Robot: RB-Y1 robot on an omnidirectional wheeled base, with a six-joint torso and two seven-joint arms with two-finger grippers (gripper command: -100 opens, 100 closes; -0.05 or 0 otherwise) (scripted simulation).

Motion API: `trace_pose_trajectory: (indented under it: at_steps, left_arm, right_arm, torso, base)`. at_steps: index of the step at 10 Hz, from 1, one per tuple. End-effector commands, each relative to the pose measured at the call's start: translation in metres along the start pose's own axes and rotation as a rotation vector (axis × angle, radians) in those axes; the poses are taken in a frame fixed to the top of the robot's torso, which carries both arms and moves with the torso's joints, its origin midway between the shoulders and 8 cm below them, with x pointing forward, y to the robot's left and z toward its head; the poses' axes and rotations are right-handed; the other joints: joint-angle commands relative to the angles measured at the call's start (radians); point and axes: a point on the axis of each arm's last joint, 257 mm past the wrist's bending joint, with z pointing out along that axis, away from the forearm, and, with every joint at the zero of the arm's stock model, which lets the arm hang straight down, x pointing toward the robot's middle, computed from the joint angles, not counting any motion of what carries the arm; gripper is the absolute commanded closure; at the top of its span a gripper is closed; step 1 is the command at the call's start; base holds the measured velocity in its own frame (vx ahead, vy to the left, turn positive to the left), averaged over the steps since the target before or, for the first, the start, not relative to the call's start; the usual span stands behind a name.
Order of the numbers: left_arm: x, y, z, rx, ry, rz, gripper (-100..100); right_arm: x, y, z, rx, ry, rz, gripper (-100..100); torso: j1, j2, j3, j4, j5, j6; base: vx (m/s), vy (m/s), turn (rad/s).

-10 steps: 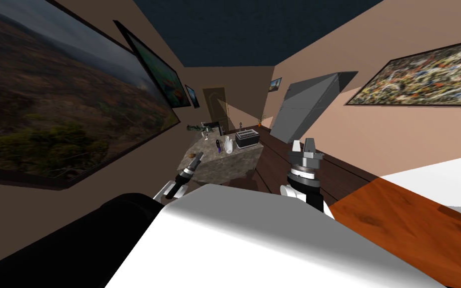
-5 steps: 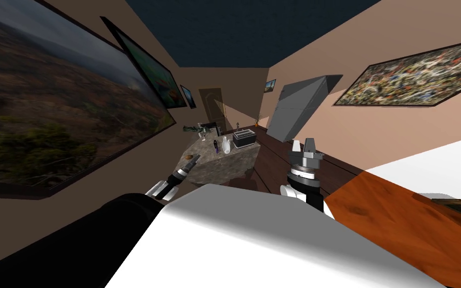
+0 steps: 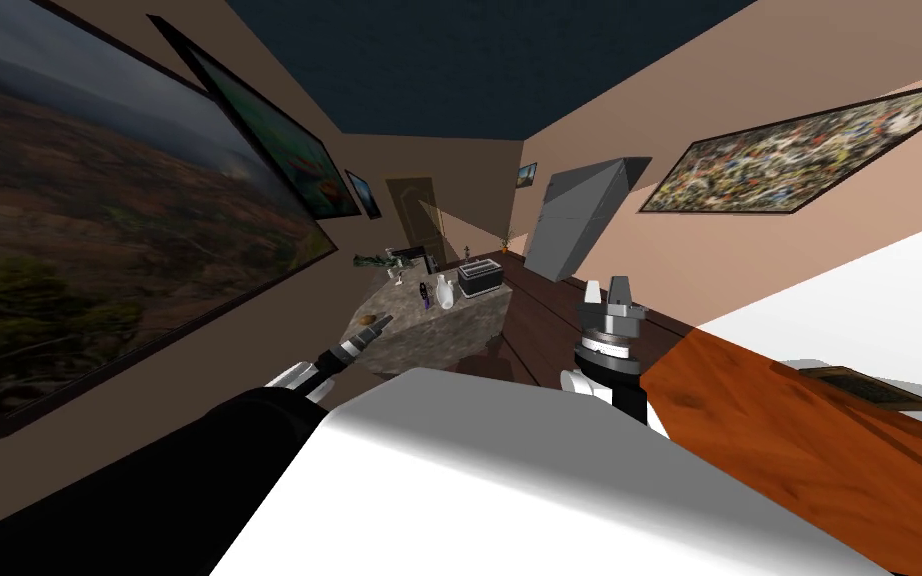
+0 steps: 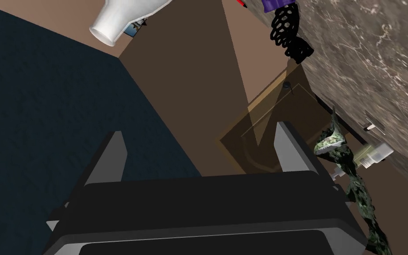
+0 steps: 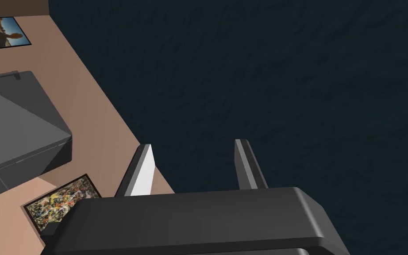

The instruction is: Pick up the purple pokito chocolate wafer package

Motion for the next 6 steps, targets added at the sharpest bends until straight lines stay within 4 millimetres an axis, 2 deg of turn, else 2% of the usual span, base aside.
trace_pose_trajectory:
  at_steps: [1,3,4,5,6]
  left_arm:
    - [-0.005,0.015,-0.007,-0.035,0.032,0.012,-100]
    - [-0.010,0.033,-0.021,-0.087,0.079,0.020,-100]
    - [-0.010,0.033,-0.021,-0.087,0.079,0.020,-100]
    - [-0.013,0.048,-0.033,-0.131,0.123,0.021,-100]
    - [-0.015,0.051,-0.034,-0.139,0.125,0.024,-100]
  right_arm:
    - [0.000,0.000,0.000,0.000,0.000,0.000,0]
    - [0.000,0.000,0.000,0.000,0.000,0.000,0]
    - [0.000,0.000,0.000,0.000,0.000,0.000,0]
    - [0.000,0.000,0.000,0.000,0.000,0.000,0]
    - [0.000,0.000,0.000,0.000,0.000,0.000,0]
  torso:
    - [0.000,0.000,0.000,0.000,0.000,0.000]
    - [0.000,-0.001,-0.001,0.000,0.000,0.000]
    - [0.000,-0.001,0.000,0.000,0.000,-0.001]
    - [0.001,0.000,0.000,0.000,0.000,-0.001]
    - [0.000,0.000,0.000,0.000,0.000,0.000]
  base:
    - [0.017,-0.024,-0.072]
    - [0.033,-0.031,-0.131]
    - [0.009,-0.014,0.030]
    - [0.024,-0.041,-0.176]
    - [0.031,-0.032,-0.096]
